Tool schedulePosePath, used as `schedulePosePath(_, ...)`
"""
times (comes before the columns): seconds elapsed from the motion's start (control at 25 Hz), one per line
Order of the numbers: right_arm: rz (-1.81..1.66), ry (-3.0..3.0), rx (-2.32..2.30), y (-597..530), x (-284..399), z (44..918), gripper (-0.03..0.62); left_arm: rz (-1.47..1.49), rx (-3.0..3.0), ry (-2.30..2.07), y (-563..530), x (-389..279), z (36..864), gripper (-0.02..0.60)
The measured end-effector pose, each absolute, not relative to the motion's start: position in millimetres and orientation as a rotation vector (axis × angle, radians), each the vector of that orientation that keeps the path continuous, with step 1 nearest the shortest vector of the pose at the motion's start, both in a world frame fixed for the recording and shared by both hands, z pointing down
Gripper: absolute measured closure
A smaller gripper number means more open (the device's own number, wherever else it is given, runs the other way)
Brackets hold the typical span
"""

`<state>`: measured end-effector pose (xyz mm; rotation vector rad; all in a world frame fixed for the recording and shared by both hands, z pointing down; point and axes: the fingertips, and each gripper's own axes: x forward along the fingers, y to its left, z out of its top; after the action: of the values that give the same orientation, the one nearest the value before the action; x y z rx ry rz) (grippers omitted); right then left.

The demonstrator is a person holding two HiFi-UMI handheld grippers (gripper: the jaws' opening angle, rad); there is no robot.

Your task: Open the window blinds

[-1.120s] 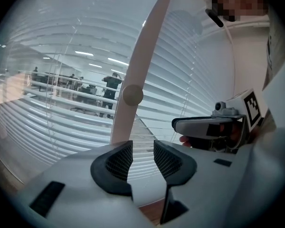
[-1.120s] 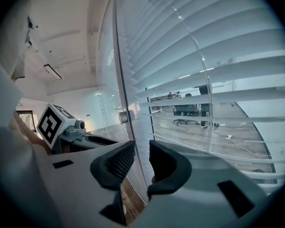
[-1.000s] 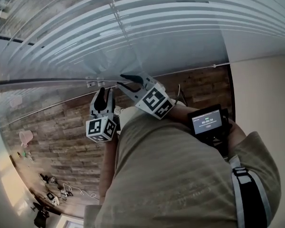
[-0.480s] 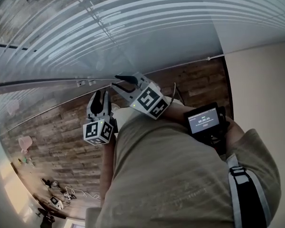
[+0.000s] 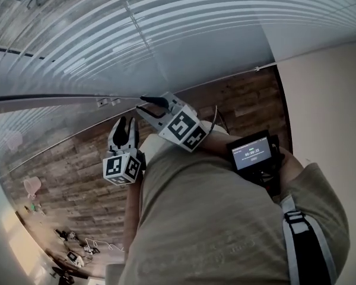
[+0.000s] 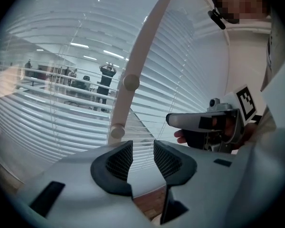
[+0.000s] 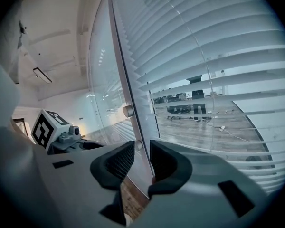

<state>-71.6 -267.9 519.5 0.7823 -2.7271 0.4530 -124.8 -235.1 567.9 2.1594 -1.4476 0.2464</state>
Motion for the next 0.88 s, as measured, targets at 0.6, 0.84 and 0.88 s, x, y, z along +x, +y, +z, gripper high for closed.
schedulePosePath(0.6, 0.416, -2.652, 0.905, -155, -237, 515, 0.505, 0.205, 2.175, -1.411, -131, -307, 564, 0.549)
schedulePosePath(0.84, 0.394, -2.641, 0.935, -162, -232, 514, 0.505, 0.233, 2.187, -1.422, -141, -306, 565, 0.565)
schedulePosePath(0.88, 0.400, -2.640, 0.942, -164, -230, 514, 0.505, 0.237, 2.185, -1.424, -143, -306, 566, 0.565)
